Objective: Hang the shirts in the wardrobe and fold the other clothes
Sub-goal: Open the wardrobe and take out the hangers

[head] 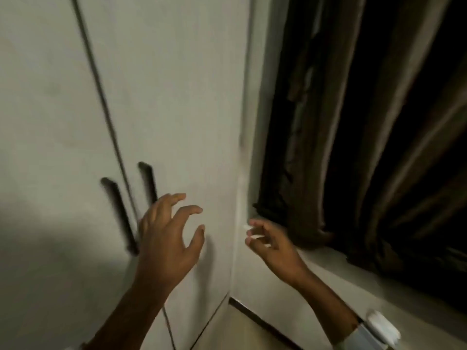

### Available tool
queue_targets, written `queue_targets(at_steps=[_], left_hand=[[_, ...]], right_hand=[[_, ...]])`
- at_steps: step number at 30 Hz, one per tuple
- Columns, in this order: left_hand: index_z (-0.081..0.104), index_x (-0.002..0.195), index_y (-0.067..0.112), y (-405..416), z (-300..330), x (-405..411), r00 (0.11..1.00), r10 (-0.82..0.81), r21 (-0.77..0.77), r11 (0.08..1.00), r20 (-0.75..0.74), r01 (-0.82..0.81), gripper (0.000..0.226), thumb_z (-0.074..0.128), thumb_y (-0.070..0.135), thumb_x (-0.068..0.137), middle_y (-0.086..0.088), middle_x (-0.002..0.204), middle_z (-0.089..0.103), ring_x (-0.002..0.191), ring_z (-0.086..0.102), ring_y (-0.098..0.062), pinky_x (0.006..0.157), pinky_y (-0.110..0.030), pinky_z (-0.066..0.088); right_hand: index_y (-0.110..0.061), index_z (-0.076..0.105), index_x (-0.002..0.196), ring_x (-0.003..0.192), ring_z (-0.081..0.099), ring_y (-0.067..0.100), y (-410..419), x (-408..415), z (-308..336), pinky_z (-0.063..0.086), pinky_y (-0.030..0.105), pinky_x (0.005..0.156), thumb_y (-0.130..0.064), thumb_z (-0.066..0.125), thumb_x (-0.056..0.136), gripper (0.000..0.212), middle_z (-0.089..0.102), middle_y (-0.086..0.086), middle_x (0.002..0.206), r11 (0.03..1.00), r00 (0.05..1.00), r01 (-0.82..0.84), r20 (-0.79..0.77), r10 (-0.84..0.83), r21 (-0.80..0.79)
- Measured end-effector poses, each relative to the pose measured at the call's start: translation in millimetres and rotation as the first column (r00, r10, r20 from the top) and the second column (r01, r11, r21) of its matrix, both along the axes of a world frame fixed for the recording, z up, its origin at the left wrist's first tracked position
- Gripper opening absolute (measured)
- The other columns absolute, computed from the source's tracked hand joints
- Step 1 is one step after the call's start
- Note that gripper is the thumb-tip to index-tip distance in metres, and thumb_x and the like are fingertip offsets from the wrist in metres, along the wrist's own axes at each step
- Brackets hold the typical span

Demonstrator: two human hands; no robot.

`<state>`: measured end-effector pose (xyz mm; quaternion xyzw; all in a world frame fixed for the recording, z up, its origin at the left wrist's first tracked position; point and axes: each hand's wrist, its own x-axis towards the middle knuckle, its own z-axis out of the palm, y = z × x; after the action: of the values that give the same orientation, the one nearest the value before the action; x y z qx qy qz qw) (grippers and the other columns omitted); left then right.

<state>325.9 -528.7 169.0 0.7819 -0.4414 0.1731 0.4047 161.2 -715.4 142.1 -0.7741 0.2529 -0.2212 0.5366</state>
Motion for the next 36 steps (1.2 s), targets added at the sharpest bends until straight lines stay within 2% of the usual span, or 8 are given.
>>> queue_targets(at_steps=[3,8,11,16,21,27,32,36], left_hand=[[0.069,0.115,0.026,21.6,10.8,10.7,0.999,-0.022,-0.018,1.000,0.048,0.023,0.026,0.064,0.036,0.092,0.004,0.140,0.051,0.122,0.058,-0.022,0.110,-0.050,0.043],[0.069,0.106,0.028,45.6,32.7,-4.1,0.993,0.097,-0.096,0.991,0.064,-0.091,0.014,0.066,0.030,0.093,0.010,0.123,0.054,0.113,0.059,-0.009,0.086,-0.016,0.049],[0.068,0.113,0.021,54.8,34.0,-13.9,0.950,0.295,-0.108,0.952,0.098,-0.285,0.020,0.067,0.026,0.094,0.007,0.116,0.055,0.107,0.058,-0.011,0.085,-0.019,0.048],[0.055,0.135,0.019,47.3,31.4,-34.4,0.891,0.454,-0.042,0.890,0.005,-0.453,0.047,0.074,0.018,0.092,0.008,0.126,0.054,0.113,0.055,-0.006,0.089,-0.015,0.047],[0.039,0.154,0.026,27.7,34.7,-51.1,0.813,0.562,-0.042,0.818,-0.153,-0.574,0.060,0.064,0.021,0.099,0.012,0.144,0.053,0.120,0.055,0.000,0.100,-0.019,0.048],[0.021,0.162,0.036,-5.6,44.0,-67.7,0.840,0.326,-0.167,0.887,-0.433,-0.431,0.080,0.061,0.056,0.096,0.010,0.160,0.043,0.143,0.047,-0.009,0.118,-0.040,0.043],[0.050,0.146,0.030,-29.3,42.6,-101.1,0.967,0.024,-0.317,0.943,-0.254,-0.107,0.049,0.061,0.040,0.099,0.012,0.129,0.069,0.116,0.068,-0.017,0.096,-0.040,0.058],[0.051,0.148,0.024,-66.4,26.6,-143.3,0.970,-0.174,-0.377,0.921,-0.171,0.099,0.057,0.064,0.037,0.094,0.011,0.133,0.065,0.115,0.067,-0.016,0.085,-0.024,0.055]], right_hand=[[-0.034,0.067,0.118,0.094,0.069,0.009,-0.1,76.9,28.5,0.054,0.023,0.084,-0.022,0.072,0.096,0.025,0.073,-0.009,0.103,0.989,0.988,-0.141,0.055,0.144,-0.045],[-0.014,0.074,0.113,0.100,0.073,0.020,34.0,161.7,55.5,0.058,0.028,0.089,-0.018,0.062,0.103,0.017,0.077,0.001,0.106,0.908,0.872,-0.418,0.274,0.407,-0.019],[-0.002,0.073,0.105,0.088,0.073,0.025,59.7,174.3,54.9,0.060,0.034,0.087,-0.018,0.061,0.103,0.020,0.077,0.008,0.093,0.840,0.794,-0.539,0.376,0.478,0.071],[-0.003,0.065,0.097,0.070,0.060,0.012,68.5,172.8,44.4,0.051,0.024,0.068,-0.026,0.058,0.105,0.026,0.065,0.003,0.078,0.739,0.717,-0.662,0.394,0.575,0.126],[-0.015,0.056,0.084,0.059,0.049,0.009,75.7,162.0,40.3,0.044,0.024,0.061,-0.035,0.051,0.107,0.031,0.054,0.000,0.068,0.769,0.731,-0.633,0.394,0.557,0.088],[-0.016,0.058,0.082,0.059,0.049,0.012,61.7,122.9,39.1,0.043,0.028,0.057,-0.063,0.052,0.090,0.048,0.053,-0.005,0.063,0.776,0.750,-0.616,0.403,0.525,0.135],[-0.016,0.063,0.083,0.058,0.048,0.015,30.0,41.4,32.7,0.040,0.024,0.052,-0.061,0.057,0.087,0.045,0.052,-0.003,0.061,0.861,0.816,-0.476,0.456,0.355,0.181],[-0.010,0.060,0.082,0.061,0.051,0.016,-7.6,-25.9,24.6,0.046,0.027,0.057,-0.050,0.062,0.092,0.042,0.053,0.001,0.066,0.931,0.854,-0.266,0.508,0.107,0.250]])
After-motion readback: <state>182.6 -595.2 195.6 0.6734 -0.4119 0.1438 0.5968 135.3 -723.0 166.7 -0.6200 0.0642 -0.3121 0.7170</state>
